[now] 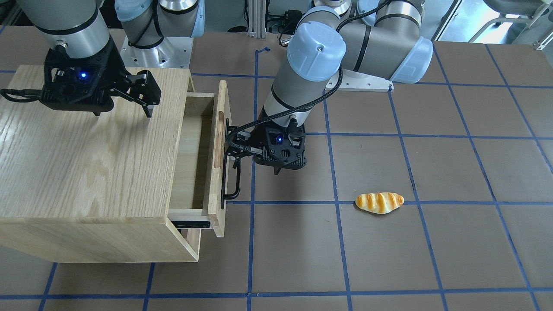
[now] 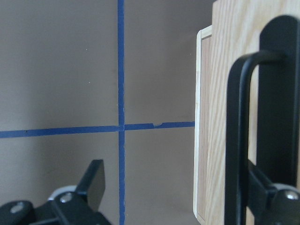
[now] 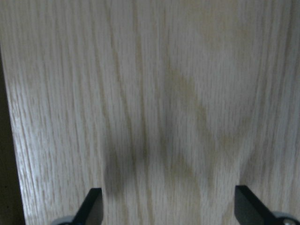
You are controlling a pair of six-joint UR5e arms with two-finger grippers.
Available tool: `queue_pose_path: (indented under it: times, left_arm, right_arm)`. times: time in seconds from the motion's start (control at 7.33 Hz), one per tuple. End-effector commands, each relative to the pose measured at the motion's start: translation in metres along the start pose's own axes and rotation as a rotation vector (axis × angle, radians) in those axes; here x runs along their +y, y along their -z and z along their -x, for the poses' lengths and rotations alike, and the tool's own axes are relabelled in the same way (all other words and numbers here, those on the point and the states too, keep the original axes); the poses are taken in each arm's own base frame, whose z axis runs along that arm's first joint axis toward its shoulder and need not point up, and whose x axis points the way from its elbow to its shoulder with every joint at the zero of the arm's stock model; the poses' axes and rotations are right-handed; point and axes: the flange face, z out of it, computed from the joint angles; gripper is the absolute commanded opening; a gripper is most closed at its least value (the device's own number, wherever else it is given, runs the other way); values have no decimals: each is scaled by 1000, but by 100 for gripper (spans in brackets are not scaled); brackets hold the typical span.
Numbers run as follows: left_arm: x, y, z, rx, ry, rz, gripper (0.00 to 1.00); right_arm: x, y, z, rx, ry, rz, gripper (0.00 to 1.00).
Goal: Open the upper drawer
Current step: 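Pull the drawer handle away from the cabinet with the left gripper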
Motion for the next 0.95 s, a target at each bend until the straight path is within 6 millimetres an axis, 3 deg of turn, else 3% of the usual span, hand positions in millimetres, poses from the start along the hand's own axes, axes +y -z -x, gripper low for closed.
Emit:
queue_pose_path:
  times: [0.0,0.14,0.68,0.82]
  left_arm:
    - [10,8,10,-9,-33,3,100]
    - [5,15,25,-5,-46,-6,100]
    - [5,30,43,-8,-81,-25,100]
    - [8,26,45,-6,-79,-15,100]
  right_arm:
    - [0,0,0,0,-1,0,100]
    - [0,-1,0,0,0,2,100]
    - [0,-1,0,0,0,2,100]
    - [0,0,0,0,-1,0,100]
